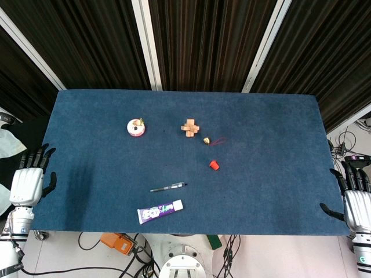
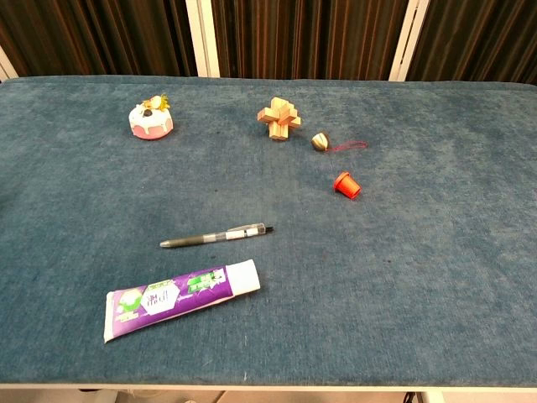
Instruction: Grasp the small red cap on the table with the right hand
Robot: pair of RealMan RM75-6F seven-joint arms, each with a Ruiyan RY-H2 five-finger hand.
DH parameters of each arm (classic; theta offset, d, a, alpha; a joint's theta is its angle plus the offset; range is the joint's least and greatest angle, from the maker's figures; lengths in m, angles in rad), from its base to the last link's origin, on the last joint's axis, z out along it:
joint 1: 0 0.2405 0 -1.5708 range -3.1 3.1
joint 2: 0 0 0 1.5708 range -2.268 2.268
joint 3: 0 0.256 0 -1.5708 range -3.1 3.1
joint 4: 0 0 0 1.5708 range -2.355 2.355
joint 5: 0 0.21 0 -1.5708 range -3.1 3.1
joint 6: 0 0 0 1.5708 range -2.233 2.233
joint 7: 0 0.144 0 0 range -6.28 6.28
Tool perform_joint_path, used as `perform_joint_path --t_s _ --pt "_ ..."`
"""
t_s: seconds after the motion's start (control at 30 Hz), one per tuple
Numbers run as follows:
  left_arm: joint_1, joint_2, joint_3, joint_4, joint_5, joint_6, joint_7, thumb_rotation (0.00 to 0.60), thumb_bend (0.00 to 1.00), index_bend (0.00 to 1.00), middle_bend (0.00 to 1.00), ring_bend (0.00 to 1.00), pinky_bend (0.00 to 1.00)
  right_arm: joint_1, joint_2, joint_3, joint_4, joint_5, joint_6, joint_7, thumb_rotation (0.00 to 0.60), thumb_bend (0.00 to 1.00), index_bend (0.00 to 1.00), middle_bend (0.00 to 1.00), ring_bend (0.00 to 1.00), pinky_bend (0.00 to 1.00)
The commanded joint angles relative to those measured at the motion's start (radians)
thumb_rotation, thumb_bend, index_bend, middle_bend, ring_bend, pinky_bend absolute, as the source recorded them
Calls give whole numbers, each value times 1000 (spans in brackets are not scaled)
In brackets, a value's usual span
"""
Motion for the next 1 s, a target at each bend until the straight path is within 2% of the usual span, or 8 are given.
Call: perform_joint_path --t_s 0.03,0.6,0.87,1.0 --pt "0 0 0 0 0 0 0 600 534 112 25 58 43 0 0 0 -1 -2 2 -1 600 267 227 54 42 0" --pt "0 -3 3 -4 10 6 13 600 534 112 25 58 43 7 -15 -4 26 7 -20 -5 600 267 237 54 42 0" --pt "3 -1 -2 -14 -2 8 11 600 534 112 25 58 43 57 -21 -26 -13 -32 -111 68 600 267 251 54 42 0" --pt "5 1 2 -20 3 9 11 600 534 112 25 58 43 93 -61 -13 -40 -31 -144 2 600 267 279 54 43 0"
